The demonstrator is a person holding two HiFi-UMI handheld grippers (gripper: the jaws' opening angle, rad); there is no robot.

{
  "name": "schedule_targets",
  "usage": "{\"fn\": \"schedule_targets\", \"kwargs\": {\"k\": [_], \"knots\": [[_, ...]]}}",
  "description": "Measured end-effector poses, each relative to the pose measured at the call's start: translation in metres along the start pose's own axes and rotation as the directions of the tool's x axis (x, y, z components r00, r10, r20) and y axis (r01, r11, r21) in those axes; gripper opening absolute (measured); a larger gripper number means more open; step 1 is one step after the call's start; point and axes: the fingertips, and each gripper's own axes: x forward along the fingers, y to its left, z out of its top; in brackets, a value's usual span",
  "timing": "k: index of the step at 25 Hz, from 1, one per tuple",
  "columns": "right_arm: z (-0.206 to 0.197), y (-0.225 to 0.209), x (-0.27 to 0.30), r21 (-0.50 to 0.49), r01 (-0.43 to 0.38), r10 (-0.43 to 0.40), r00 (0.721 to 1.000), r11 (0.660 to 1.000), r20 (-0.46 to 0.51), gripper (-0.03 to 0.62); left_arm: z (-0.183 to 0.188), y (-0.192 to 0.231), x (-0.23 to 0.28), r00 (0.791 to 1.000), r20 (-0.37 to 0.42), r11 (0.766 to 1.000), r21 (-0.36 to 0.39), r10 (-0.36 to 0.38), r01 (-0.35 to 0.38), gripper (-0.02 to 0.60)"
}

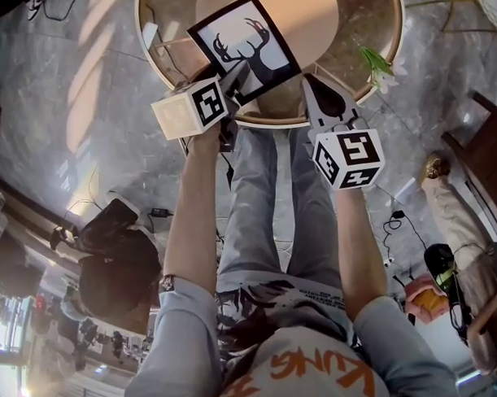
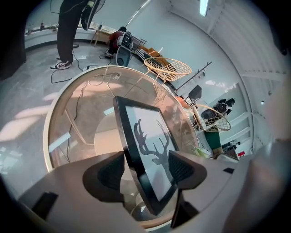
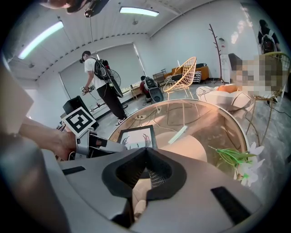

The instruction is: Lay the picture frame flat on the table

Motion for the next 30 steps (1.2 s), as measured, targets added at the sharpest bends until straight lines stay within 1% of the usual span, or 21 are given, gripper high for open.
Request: {"fn": "schedule_targets", "kwargs": {"k": [5,8,9,10,11,12,13,15,18,21,24,27,30], "knots": [[0.001,0.008,-0.001,-0.013,-0.011,0.011,1.0,1.0,0.0,-0.002,-0.006,0.008,-0.019,0.997,0.061,0.998,-0.024,0.053,-0.051,0.311],[0.004,0.014,0.0,-0.027,-0.021,0.021,1.0,0.999,0.002,-0.002,-0.007,0.002,-0.028,0.995,0.09,0.999,-0.01,0.048,-0.047,0.303],[0.005,0.016,0.0,-0.03,-0.023,0.023,1.0,0.999,0.004,-0.003,-0.007,-0.002,-0.031,0.994,0.1,0.999,-0.004,0.042,-0.041,0.286],[0.006,0.018,-0.001,-0.033,-0.024,0.024,1.0,0.999,0.006,-0.002,-0.007,-0.006,-0.035,0.993,0.115,0.999,0.002,0.035,-0.035,0.26],[0.008,0.02,-0.002,-0.036,-0.024,0.025,1.0,0.999,0.009,-0.003,-0.007,-0.009,-0.04,0.99,0.137,1.0,0.006,0.029,-0.03,0.207],[0.01,0.023,-0.003,-0.04,-0.025,0.026,1.0,0.999,0.011,-0.003,-0.007,-0.013,-0.046,0.986,0.164,1.0,0.009,0.024,-0.025,0.112],[0.012,0.026,-0.005,-0.044,-0.027,0.027,1.0,0.999,0.013,-0.003,-0.007,-0.016,-0.053,0.982,0.19,1.0,0.013,0.021,-0.024,0.059],[0.018,0.034,-0.008,-0.056,-0.033,0.034,0.999,0.998,0.017,-0.003,-0.006,-0.024,-0.068,0.972,0.235,0.999,0.023,0.017,-0.023,0.034],[0.032,0.046,-0.016,-0.074,-0.04,0.043,0.999,0.996,0.029,-0.003,0.002,-0.039,-0.093,0.954,0.298,0.999,0.048,-0.001,-0.014,0.023],[0.048,0.058,-0.032,-0.088,-0.041,0.045,0.998,0.995,0.041,-0.002,0.011,-0.059,-0.123,0.941,0.339,0.996,0.087,-0.013,-0.018,0.021],[0.069,0.069,-0.05,-0.095,-0.036,0.042,0.997,0.995,0.061,-0.003,0.027,-0.079,-0.153,0.924,0.382,0.993,0.114,-0.026,-0.019,0.02],[0.097,0.077,-0.065,-0.056,-0.002,0.008,0.994,0.998,0.105,-0.003,0.045,-0.091,-0.182,0.908,0.419,0.99,0.131,-0.007,-0.053,0.02],[0.131,0.091,-0.08,-0.028,0.009,-0.004,0.987,1.0,0.162,-0.002,0.062,-0.103,-0.212,0.885,0.465,0.987,0.133,0.019,-0.091,0.02]]}}
